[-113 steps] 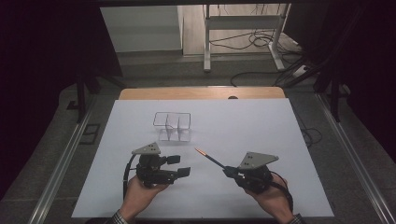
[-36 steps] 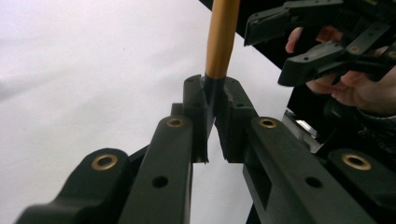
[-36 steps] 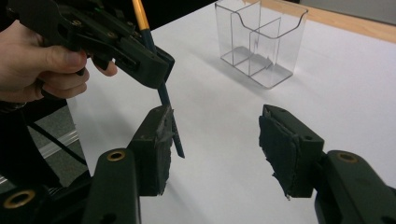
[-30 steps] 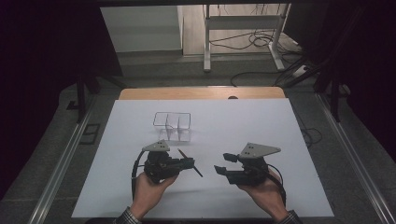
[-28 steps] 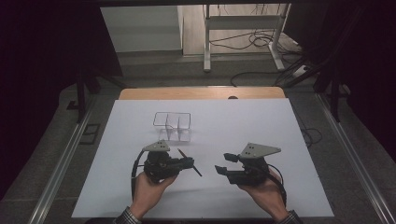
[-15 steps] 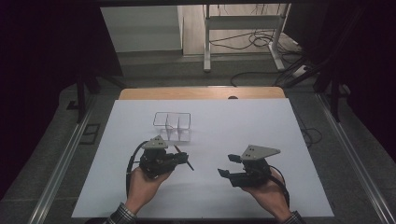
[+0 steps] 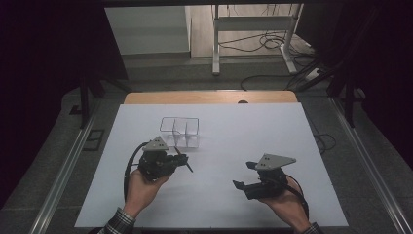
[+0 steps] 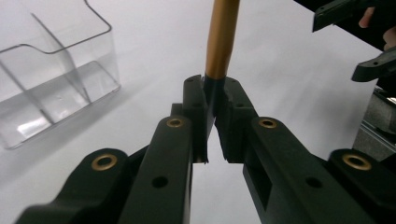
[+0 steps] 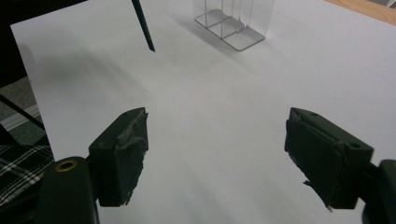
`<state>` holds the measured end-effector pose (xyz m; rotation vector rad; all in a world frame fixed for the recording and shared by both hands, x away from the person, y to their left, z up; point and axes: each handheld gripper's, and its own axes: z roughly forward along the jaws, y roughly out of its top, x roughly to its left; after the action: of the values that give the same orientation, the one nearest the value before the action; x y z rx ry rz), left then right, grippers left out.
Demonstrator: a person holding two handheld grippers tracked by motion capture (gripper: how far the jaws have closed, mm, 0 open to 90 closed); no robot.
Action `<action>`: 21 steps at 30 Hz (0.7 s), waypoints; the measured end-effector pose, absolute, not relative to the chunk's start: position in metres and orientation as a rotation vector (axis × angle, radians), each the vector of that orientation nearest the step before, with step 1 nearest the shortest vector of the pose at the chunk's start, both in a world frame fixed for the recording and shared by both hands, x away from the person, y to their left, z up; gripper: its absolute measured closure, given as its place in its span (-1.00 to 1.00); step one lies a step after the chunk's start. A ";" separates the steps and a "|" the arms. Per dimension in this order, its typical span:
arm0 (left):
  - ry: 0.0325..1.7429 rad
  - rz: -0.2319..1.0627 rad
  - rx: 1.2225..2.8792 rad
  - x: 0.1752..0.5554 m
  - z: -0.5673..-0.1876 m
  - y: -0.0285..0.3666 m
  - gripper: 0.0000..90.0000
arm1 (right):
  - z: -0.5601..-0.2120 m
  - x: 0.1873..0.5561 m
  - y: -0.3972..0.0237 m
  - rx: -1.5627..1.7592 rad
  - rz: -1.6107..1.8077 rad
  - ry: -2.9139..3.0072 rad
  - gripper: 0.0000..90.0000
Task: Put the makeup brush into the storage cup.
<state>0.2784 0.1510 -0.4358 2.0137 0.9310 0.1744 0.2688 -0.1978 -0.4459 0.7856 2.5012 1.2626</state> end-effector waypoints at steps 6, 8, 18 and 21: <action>0.944 0.199 2.014 0.281 -0.434 0.158 0.85 | -0.449 0.267 -0.205 0.808 1.255 2.483 -0.58; 0.946 0.205 2.015 0.282 -0.433 0.160 0.86 | -0.450 0.266 -0.207 0.809 1.246 2.480 -0.60; 0.971 0.250 2.023 0.291 -0.428 0.167 0.86 | -0.453 0.263 -0.217 0.805 1.212 2.460 -0.69; 0.978 0.266 2.030 0.295 -0.426 0.170 0.86 | -0.453 0.262 -0.221 0.808 1.216 2.449 -0.70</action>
<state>0.2945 0.1698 -0.4259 2.0302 0.9777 0.2656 0.2623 -0.2206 -0.4533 0.8081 2.4488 1.2164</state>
